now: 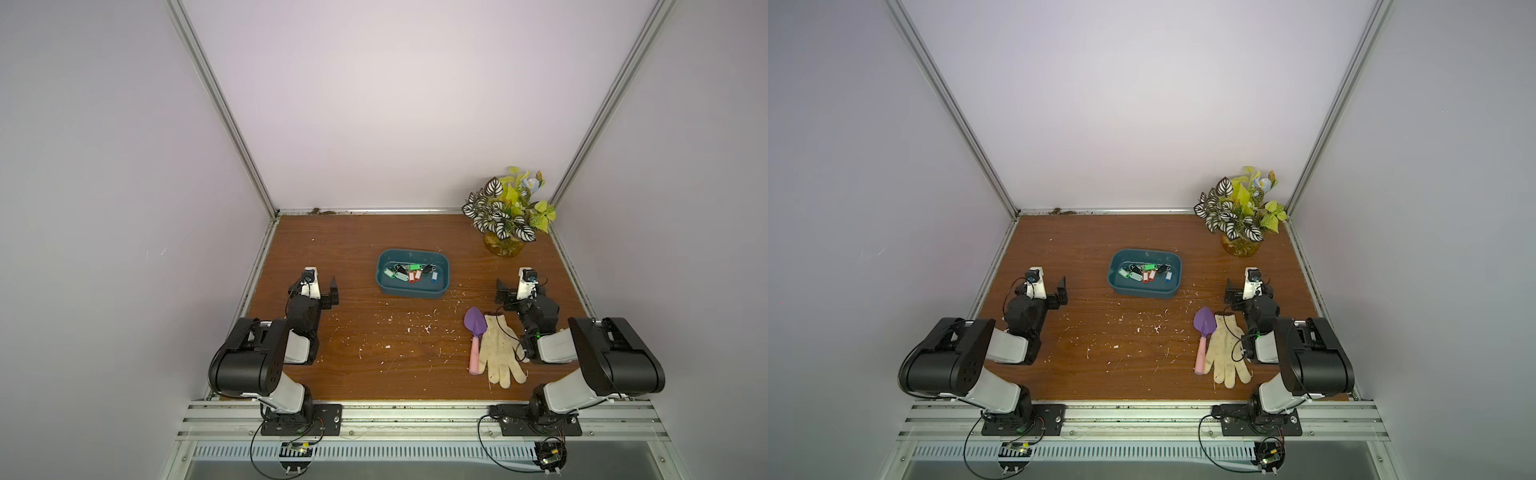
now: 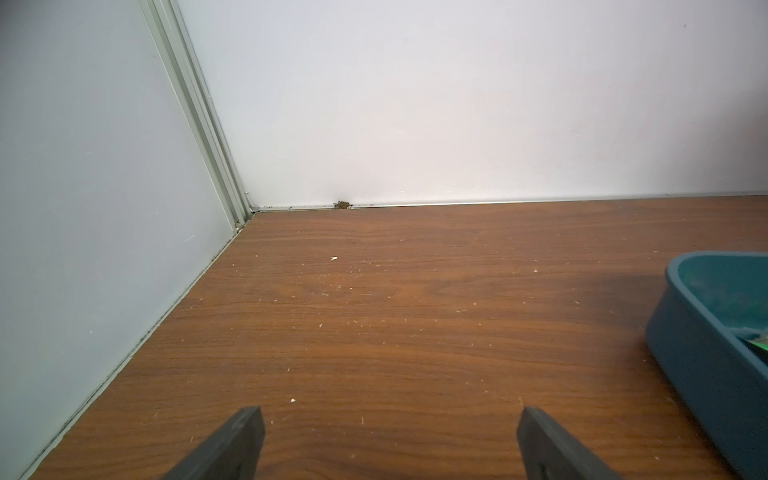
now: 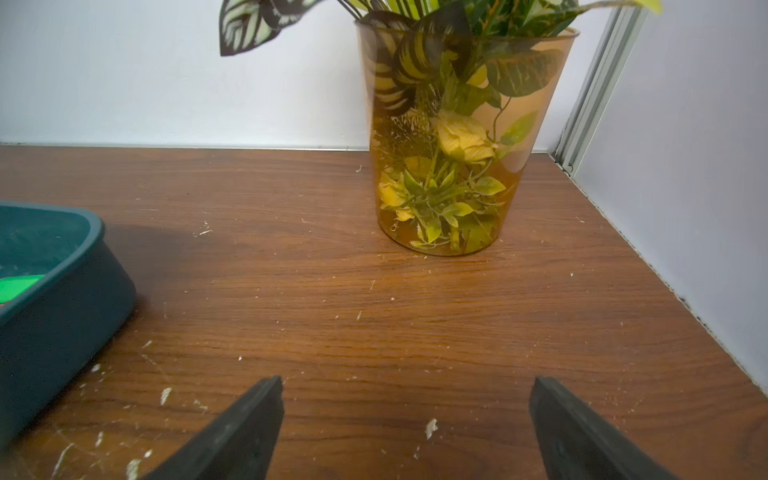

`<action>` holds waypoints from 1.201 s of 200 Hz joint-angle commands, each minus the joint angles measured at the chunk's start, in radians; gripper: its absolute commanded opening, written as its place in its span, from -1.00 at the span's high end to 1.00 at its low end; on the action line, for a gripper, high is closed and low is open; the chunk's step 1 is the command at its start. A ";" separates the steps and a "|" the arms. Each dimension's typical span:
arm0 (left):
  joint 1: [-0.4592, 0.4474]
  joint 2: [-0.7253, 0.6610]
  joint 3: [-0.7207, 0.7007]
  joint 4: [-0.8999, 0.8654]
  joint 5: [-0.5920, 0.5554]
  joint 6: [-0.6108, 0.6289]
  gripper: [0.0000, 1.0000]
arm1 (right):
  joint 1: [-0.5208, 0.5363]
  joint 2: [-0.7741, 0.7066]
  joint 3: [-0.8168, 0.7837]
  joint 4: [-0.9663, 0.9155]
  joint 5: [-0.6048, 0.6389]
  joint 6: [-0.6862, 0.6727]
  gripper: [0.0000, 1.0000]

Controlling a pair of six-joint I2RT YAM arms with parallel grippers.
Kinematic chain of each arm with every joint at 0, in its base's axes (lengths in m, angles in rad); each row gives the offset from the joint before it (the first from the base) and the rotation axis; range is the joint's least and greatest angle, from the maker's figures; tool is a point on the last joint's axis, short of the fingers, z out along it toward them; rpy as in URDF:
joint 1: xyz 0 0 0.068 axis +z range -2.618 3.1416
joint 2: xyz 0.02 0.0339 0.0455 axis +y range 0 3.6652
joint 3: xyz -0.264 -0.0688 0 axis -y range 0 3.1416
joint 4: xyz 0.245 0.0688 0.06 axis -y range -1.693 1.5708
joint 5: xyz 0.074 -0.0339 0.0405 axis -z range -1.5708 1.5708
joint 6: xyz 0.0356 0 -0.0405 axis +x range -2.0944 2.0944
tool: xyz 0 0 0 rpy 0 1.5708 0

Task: Take the keys out of the storage box
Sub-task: Pick up the key from the storage box.

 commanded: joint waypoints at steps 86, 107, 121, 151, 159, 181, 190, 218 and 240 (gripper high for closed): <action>0.014 0.007 0.016 0.026 -0.006 0.013 -0.98 | 0.003 0.001 0.026 0.052 -0.017 -0.016 -0.99; 0.014 0.007 0.015 0.027 -0.006 0.013 -0.98 | 0.003 0.001 0.025 0.052 -0.017 -0.016 -0.99; 0.013 0.007 0.016 0.027 -0.007 0.012 -0.98 | 0.003 0.001 0.025 0.052 -0.017 -0.016 -0.99; 0.013 0.007 0.016 0.026 -0.007 0.013 -0.98 | 0.003 0.001 0.024 0.052 -0.017 -0.016 -0.99; 0.013 0.008 0.016 0.027 -0.006 0.012 -0.98 | 0.003 0.001 0.024 0.051 -0.017 -0.016 -0.99; 0.014 0.007 0.014 0.027 -0.006 0.013 -0.98 | 0.004 0.000 0.023 0.053 -0.016 -0.016 -0.99; 0.014 0.006 0.014 0.027 -0.006 0.012 -0.98 | 0.003 -0.002 0.021 0.054 -0.016 -0.016 -0.99; 0.013 -0.009 0.011 0.026 -0.044 0.000 -0.98 | 0.004 -0.052 0.017 0.030 0.022 -0.004 -0.99; 0.001 -0.075 -0.011 0.015 -0.089 0.000 -0.98 | 0.010 -0.123 0.044 -0.077 0.057 -0.002 -0.99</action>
